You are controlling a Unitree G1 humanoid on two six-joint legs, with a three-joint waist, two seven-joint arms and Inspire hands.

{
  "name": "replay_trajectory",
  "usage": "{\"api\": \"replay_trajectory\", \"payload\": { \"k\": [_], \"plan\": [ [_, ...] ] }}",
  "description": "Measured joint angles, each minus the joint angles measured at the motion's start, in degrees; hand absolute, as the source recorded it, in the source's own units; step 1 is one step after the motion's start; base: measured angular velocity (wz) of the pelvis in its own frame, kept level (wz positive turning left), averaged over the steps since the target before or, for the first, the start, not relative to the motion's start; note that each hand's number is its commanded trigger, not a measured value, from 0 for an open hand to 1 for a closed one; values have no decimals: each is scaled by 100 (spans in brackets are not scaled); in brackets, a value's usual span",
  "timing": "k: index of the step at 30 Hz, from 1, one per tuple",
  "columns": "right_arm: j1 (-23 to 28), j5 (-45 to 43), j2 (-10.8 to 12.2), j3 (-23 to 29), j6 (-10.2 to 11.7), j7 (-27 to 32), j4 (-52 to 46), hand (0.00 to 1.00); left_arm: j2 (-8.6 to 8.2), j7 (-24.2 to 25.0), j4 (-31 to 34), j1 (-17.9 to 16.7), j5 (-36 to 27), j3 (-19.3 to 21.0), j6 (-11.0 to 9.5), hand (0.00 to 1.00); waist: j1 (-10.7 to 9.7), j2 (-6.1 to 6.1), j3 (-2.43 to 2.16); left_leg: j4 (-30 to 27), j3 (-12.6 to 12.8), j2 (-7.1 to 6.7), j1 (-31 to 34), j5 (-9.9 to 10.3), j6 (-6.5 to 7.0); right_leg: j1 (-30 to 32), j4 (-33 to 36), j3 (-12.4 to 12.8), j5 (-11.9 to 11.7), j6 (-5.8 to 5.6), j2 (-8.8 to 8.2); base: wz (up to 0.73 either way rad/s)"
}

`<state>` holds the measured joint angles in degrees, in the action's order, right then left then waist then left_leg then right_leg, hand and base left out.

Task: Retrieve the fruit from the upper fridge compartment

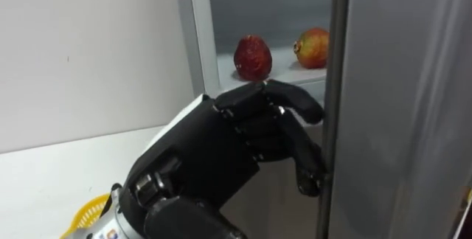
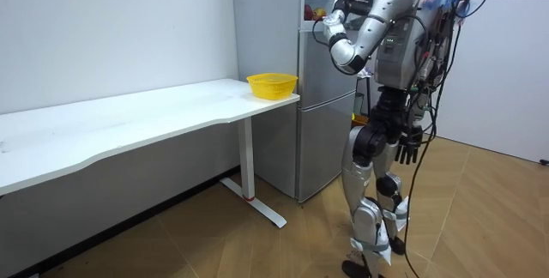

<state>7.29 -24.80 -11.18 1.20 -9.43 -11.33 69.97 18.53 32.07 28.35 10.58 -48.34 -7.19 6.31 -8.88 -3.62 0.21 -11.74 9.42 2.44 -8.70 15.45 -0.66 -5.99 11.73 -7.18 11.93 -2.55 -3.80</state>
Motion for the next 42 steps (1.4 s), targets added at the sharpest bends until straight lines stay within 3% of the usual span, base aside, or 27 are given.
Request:
{"api": "replay_trajectory", "payload": {
  "k": [10, 23, 27, 42],
  "plan": [
    [-105, 28, 0, -7, 9, 76, 139, 0, -3, 3, -11, 2, -174, -256, -15, 0, -49, 54, 35, 9, 2, -1, 3, 0, 0, 25, -5, 24, 0, 0, 3, 0],
    [-101, 107, -13, -254, 12, 78, 139, 0, -18, 81, -26, 284, -172, -665, -21, 0, -60, 78, 25, 12, 138, 8, -14, 0, 0, 40, 6, 117, -7, -3, 14, -3],
    [-124, 154, -24, -296, 12, 79, 139, 0, -27, 136, -54, 392, -171, -838, -21, 0, -168, 76, 25, 11, 155, 9, -17, 0, 0, 32, 3, 132, -26, -7, 13, -3],
    [-187, 207, -98, -457, 66, 110, 121, 0, -280, 240, -156, 649, -173, -1337, 4, 0, -420, 56, 12, -5, 319, 23, 3, 0, 0, 110, 15, 243, -45, -15, 28, -3]
  ]
}}
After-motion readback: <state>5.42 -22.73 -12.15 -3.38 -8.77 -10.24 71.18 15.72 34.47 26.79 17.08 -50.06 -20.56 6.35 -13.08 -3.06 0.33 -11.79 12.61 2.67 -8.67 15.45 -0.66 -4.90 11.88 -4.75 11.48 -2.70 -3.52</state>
